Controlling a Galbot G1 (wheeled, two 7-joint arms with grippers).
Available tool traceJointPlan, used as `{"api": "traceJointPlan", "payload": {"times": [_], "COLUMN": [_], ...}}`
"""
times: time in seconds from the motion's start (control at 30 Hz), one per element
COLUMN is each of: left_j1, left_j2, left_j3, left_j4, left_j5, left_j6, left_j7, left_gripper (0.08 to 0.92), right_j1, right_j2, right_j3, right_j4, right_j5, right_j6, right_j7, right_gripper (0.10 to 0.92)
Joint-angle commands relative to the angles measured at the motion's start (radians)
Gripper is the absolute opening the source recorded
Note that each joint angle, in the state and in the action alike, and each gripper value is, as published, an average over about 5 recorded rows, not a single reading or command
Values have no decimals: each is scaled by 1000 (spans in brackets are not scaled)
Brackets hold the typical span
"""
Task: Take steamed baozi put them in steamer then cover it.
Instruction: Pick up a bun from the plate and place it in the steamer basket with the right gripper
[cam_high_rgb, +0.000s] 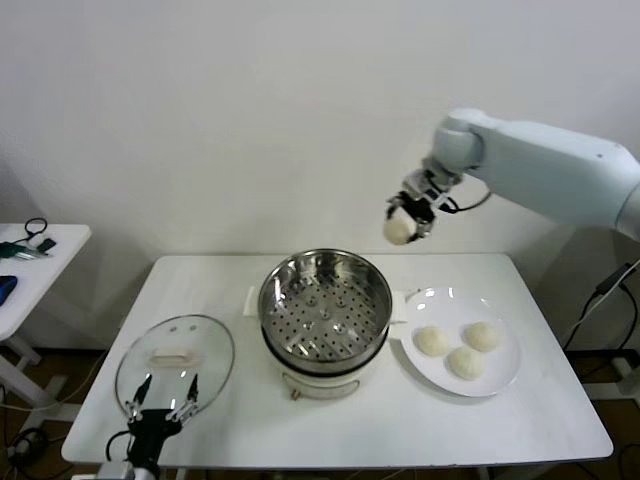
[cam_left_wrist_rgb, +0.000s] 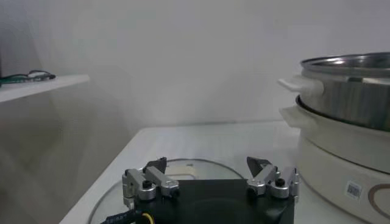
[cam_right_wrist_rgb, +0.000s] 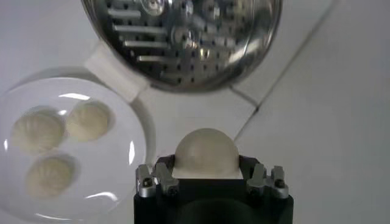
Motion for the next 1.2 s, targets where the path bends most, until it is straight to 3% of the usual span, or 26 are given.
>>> {"api": "traceJointPlan", "payload": {"times": [0.03,0.53,1.2], "left_j1": [0,7,1], "left_j2": [-2,-10,-16], "left_j3": [-5,-5,-4], "left_j4": [-13,-43,-46], "left_j5": [3,7,8], "left_j6": [2,9,7], "left_j7": [-1,0,-1], "left_gripper": [823,823,823], "right_j1": [49,-201,-289], "right_j2": [129,255,283], "right_j3": [-32,0,23], "right_j4": [213,-60,-222], "right_j5": [-157,-368,-426], "right_j6": [200,256,275], "right_j7": [85,122,156], "right_gripper": [696,696,696]}}
